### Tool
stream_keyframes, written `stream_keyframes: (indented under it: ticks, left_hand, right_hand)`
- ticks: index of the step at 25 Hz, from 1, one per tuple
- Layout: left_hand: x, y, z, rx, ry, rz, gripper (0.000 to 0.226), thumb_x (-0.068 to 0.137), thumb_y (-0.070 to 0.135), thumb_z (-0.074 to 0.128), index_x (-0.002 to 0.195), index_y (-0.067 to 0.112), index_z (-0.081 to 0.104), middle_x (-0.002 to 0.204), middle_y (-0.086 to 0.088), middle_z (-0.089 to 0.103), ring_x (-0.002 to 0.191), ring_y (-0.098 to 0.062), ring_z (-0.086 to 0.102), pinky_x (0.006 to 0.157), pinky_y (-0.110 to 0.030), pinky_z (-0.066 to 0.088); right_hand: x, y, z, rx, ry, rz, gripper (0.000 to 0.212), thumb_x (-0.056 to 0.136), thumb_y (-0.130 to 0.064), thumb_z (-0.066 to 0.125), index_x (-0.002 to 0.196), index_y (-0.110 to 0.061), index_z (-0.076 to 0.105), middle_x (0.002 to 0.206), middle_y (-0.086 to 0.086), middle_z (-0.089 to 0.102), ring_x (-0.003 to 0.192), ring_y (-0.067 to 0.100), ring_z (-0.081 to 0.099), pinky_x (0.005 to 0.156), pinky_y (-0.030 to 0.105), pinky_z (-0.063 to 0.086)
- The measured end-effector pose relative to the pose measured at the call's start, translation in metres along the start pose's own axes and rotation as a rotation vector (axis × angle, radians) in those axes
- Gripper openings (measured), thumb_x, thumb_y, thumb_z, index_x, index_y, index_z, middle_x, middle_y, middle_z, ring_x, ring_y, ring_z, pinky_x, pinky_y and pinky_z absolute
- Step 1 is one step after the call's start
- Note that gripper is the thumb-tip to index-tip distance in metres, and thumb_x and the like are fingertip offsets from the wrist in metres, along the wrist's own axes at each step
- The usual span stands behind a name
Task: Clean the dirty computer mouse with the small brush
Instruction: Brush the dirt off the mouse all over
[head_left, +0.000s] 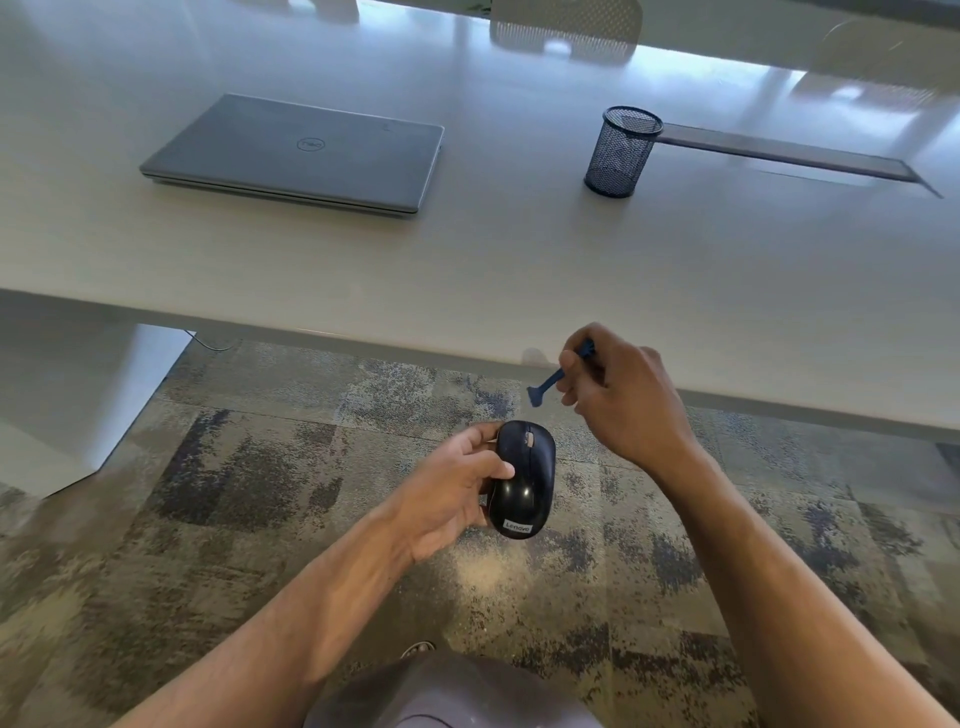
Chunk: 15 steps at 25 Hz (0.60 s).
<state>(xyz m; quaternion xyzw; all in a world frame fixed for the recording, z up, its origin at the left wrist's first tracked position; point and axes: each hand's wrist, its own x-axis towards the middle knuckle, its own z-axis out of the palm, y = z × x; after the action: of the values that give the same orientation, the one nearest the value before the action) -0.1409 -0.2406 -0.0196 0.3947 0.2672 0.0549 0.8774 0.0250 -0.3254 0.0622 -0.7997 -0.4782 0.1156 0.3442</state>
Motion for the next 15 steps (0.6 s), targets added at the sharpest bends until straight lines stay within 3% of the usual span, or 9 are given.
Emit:
stream_keyframes:
  ticks: [3,5,8,11,15]
  left_hand:
    - [0.0,0.002,0.0,-0.004,0.002,0.0,0.051,0.082,-0.001,0.059,0.131,0.008,0.049,0.125,-0.022,0.059,0.1,-0.031,0.066,0.072,-0.049,0.058]
    - [0.0,0.003,0.0,-0.008,-0.002,-0.004,0.055,0.076,0.002,0.061,0.13,0.008,0.049,0.124,-0.021,0.059,0.1,-0.03,0.067,0.074,-0.05,0.058]
    - [0.001,0.003,0.001,-0.01,-0.018,-0.005,0.052,0.079,0.0,0.059,0.129,0.008,0.049,0.125,-0.021,0.058,0.098,-0.028,0.068,0.077,-0.051,0.057]
    - [0.001,0.003,0.0,-0.003,-0.02,0.004,0.045,0.087,-0.005,0.053,0.13,0.007,0.049,0.128,-0.023,0.056,0.097,-0.028,0.07,0.077,-0.052,0.058]
    - [0.003,0.004,-0.001,-0.022,-0.019,0.003,0.046,0.087,-0.005,0.053,0.131,0.006,0.048,0.126,-0.023,0.059,0.097,-0.029,0.07,0.076,-0.051,0.058]
  right_hand:
    - [0.0,0.008,-0.006,0.225,0.007,0.109,0.017,0.105,-0.013,0.056,0.089,-0.019,0.061,0.072,0.001,0.074,0.063,0.012,0.073,0.061,0.029,0.061]
    - [0.0,0.013,-0.005,0.344,-0.044,0.167,0.015,0.105,-0.013,0.056,0.092,-0.015,0.063,0.076,0.004,0.076,0.065,0.019,0.074,0.062,0.033,0.062]
    - [-0.002,0.022,-0.003,0.312,-0.077,0.235,0.015,0.106,-0.014,0.055,0.094,-0.013,0.064,0.077,0.006,0.076,0.067,0.022,0.074,0.067,0.04,0.064]
    - [-0.002,0.035,-0.012,0.175,-0.016,0.278,0.015,0.106,-0.016,0.054,0.095,-0.013,0.064,0.078,0.004,0.076,0.066,0.017,0.074,0.069,0.038,0.064]
    - [-0.001,0.037,-0.018,0.421,0.011,0.298,0.015,0.106,-0.012,0.053,0.096,-0.011,0.063,0.076,0.006,0.077,0.066,0.021,0.075,0.061,0.031,0.061]
